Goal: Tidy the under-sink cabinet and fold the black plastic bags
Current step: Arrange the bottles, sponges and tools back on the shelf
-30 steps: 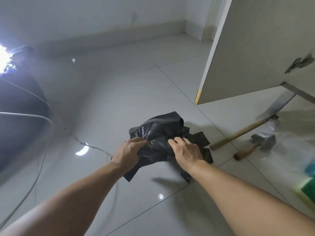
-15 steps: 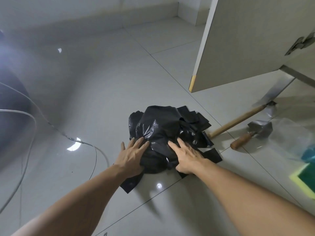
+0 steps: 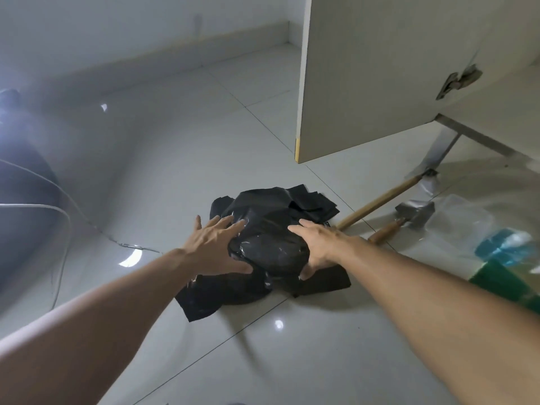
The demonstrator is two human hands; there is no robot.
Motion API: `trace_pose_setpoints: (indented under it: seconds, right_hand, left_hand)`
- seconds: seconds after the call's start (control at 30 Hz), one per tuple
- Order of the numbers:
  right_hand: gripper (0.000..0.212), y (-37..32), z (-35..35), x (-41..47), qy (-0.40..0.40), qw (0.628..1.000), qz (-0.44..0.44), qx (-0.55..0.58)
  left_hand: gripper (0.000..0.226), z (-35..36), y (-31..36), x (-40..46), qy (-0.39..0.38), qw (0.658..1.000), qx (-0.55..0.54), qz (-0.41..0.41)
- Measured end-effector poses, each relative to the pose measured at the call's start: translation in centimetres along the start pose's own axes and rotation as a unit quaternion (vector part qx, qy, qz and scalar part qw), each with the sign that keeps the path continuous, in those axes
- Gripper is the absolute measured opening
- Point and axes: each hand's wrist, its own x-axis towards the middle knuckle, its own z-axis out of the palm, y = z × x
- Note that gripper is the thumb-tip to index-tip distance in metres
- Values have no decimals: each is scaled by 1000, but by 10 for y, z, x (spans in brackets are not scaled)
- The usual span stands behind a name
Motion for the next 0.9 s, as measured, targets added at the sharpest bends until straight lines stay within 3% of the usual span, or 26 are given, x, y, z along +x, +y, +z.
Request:
trace_pose_setpoints:
  seconds: [0.1,0.23,0.4,0.57,0.7,0.9]
  right_hand:
    - [105,21,-22,-28,21,999,10,33]
    - [52,63,-43,-70,53,997,32,35]
    - [57,139,-49,-137,87,990,80,82]
    - [75,205,-52,-209,79,971,169,148]
    - [81,254,-32,-252,93,945,252,187]
    - [64,301,8,-311,119,891,348,267]
  left_hand:
    - [96,-34,33,3,-30,1000,-3,6]
    - [85,-74,90,22,-96,994,27,34]
    - [69,-121,189,51,-109,981,126,103]
    - [73,-146,289,74,-96,979,84,158]
    - [71,-144,371,86,-106,958,81,253]
    - [77,-110,472,90,-139,921,87,355]
